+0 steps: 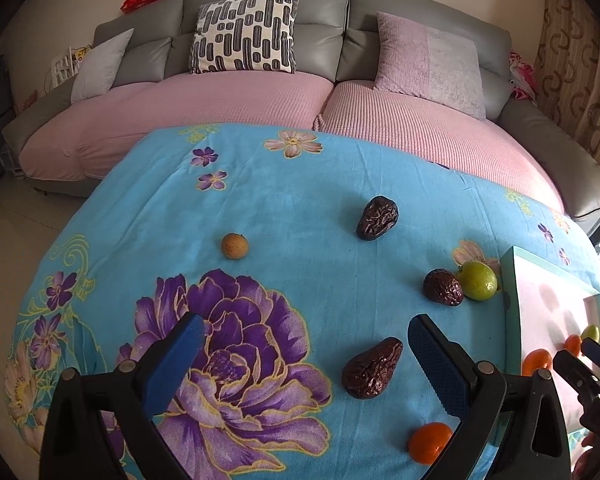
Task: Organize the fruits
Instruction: 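Move both open tools back over the fruits on the bed, then grasp an orange with the right tool while the left tool grasps a dark date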
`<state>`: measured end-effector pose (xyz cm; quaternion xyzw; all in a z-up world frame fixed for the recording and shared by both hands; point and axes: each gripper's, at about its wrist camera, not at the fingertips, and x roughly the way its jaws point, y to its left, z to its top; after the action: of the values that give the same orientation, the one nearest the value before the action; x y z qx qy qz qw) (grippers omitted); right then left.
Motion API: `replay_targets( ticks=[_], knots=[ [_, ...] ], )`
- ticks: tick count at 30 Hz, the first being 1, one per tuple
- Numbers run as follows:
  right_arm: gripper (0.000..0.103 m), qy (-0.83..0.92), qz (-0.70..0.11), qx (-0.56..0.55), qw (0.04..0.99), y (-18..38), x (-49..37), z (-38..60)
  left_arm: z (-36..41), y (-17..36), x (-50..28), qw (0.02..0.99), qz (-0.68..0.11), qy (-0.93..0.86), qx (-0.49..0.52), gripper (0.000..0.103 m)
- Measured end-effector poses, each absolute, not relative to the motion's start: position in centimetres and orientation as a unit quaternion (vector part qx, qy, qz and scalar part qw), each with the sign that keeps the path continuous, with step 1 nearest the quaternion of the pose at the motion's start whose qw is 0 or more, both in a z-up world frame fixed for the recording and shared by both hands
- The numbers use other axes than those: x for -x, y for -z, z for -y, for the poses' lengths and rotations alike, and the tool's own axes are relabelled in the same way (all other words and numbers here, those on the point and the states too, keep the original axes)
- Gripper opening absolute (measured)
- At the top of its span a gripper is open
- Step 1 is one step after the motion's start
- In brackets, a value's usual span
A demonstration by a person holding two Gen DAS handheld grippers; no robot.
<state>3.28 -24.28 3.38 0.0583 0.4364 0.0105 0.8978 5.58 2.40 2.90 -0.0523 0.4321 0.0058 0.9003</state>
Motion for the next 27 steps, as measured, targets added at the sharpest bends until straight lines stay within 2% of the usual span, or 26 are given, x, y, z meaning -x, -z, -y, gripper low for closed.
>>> replay_targets(
  ticks=[5,12,20,27],
  knots=[
    [0.097,-0.058,-0.411,-0.067,0.907,-4.2,-2.8,22.6,-2.6,-2.8,-5.7,0.892,-0.447,0.013,0.062,0.103],
    [0.097,-0.078,-0.415,-0.06,0.904,-4.4,-2.6,20.9,-3.0,-1.9,-6.1,0.877,-0.47,0.034,0.092,0.102],
    [0.096,-0.139,-0.451,-0.044,0.881,-3.1,-2.8,18.3,-2.5,-0.7,-6.8,0.863,-0.494,0.056,0.093,0.101],
    [0.091,-0.159,-0.47,-0.017,0.868,-2.3,-2.5,16.6,-2.8,-0.2,-6.9,0.859,-0.5,0.059,0.097,0.1]
  ],
)
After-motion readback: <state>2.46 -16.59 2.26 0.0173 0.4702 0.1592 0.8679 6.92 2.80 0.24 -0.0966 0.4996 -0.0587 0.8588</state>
